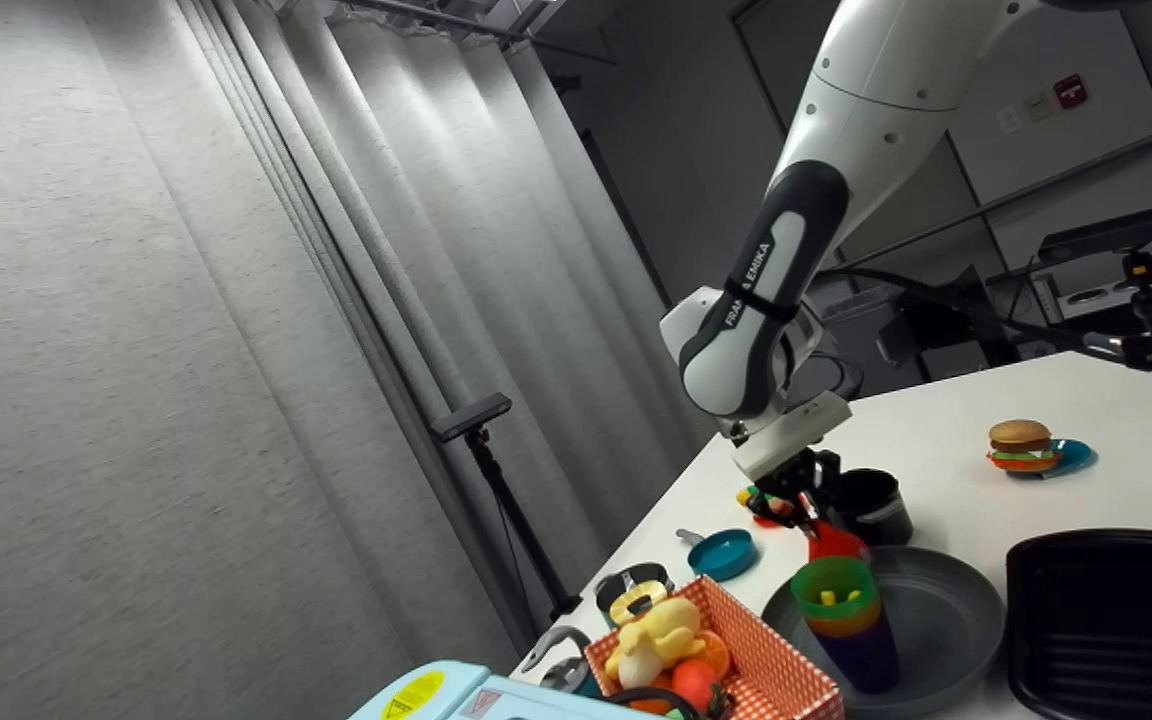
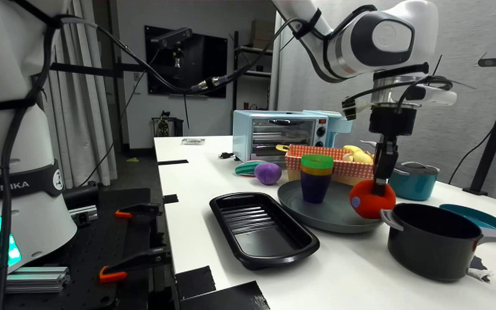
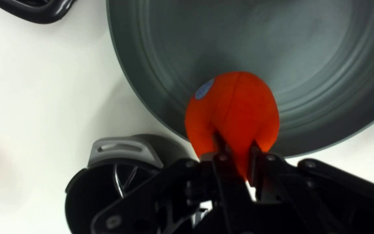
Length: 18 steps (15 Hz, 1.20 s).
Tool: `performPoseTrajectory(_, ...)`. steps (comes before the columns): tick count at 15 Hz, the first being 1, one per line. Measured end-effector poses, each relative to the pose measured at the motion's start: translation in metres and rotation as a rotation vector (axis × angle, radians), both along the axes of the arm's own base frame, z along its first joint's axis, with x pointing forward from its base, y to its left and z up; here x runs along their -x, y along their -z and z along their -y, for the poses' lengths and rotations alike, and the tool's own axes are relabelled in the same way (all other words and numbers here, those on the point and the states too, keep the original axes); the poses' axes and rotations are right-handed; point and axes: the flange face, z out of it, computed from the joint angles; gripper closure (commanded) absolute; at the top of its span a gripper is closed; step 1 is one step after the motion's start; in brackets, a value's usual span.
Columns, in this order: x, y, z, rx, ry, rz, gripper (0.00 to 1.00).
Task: Flip the pot and take the tomato and put it in
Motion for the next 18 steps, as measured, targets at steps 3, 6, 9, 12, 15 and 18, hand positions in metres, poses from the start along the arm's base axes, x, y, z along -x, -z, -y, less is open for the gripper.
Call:
performPoseTrajectory(3,0.003,-0.030,0.020,-0.003,0.037,0.026,0.96)
performPoseTrajectory(6,0.007,-0.063,0.041,-0.027,0.088,0.048,0.96)
performPoseTrajectory(9,0.007,-0.083,0.055,-0.054,0.127,0.061,0.96)
performPoseTrajectory(12,0.007,-0.087,0.062,-0.072,0.153,0.057,0.96)
performPoseTrajectory(15,0.002,-0.080,0.064,-0.077,0.185,0.054,0.96)
performPoseTrajectory(18,-0.003,-0.073,0.070,-0.071,0.223,0.054,0.96)
